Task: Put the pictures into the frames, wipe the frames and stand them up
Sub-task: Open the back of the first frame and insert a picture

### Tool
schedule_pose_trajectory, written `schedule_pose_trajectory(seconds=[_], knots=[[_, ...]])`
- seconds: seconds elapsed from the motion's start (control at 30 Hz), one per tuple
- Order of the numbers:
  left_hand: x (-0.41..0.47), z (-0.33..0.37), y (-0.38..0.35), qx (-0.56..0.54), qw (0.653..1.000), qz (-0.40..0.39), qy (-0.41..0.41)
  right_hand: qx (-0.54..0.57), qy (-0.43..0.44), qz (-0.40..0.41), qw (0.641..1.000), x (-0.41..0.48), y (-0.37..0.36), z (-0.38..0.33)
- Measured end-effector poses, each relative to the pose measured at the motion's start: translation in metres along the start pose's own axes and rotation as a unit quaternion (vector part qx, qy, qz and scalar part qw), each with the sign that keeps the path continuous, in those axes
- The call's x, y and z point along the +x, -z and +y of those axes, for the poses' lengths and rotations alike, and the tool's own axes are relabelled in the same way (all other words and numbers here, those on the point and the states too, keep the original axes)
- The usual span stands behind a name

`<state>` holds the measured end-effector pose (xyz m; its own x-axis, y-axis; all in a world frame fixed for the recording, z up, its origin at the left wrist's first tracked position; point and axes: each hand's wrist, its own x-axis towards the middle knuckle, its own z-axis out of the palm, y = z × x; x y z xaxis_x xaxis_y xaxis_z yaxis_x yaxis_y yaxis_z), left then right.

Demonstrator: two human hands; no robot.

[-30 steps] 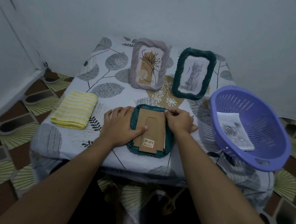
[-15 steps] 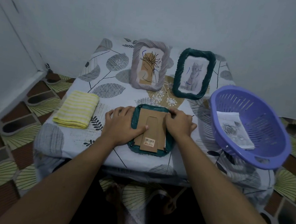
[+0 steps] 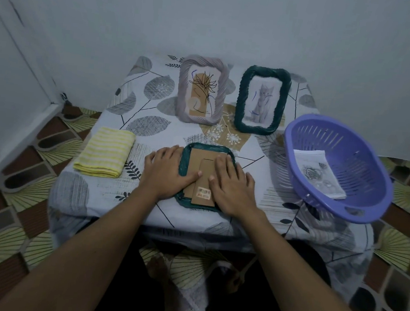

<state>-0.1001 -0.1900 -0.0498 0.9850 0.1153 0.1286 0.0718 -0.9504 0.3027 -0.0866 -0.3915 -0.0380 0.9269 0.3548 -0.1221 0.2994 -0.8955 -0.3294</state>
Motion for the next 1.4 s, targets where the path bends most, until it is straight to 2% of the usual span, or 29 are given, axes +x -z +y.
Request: schedule_pose_trajectory(seconds=[0.13,0.27,0.33,0.47,0.63,0.97,1.4], knots=[[-0.005,0.0,0.003,-0.043,0.999,0.02,-0.001,-0.012,0.002,0.006,1.0,-0.001,0.0,0.0],[-0.01,-0.002,0.006,-0.165,0.983,0.075,0.028,-0.006,0.002,0.017,1.0,-0.003,0.0,0.0],[-0.013,-0.004,0.009,-0.205,0.976,0.07,0.024,-0.005,0.002,0.018,1.0,-0.003,0.0,0.0],[-0.032,-0.007,0.021,-0.253,0.966,0.021,-0.046,-0.001,0.001,0.02,1.0,-0.003,-0.001,0.0],[-0.054,-0.013,0.029,-0.219,0.966,-0.065,-0.119,0.002,0.003,0.023,1.0,-0.002,-0.002,0.0],[-0.062,-0.016,0.028,-0.253,0.962,-0.06,-0.08,-0.001,0.004,0.023,1.0,-0.002,-0.002,-0.001],[-0.061,-0.013,0.031,-0.238,0.956,-0.1,-0.136,0.0,0.002,0.024,1.0,-0.002,-0.002,-0.001]])
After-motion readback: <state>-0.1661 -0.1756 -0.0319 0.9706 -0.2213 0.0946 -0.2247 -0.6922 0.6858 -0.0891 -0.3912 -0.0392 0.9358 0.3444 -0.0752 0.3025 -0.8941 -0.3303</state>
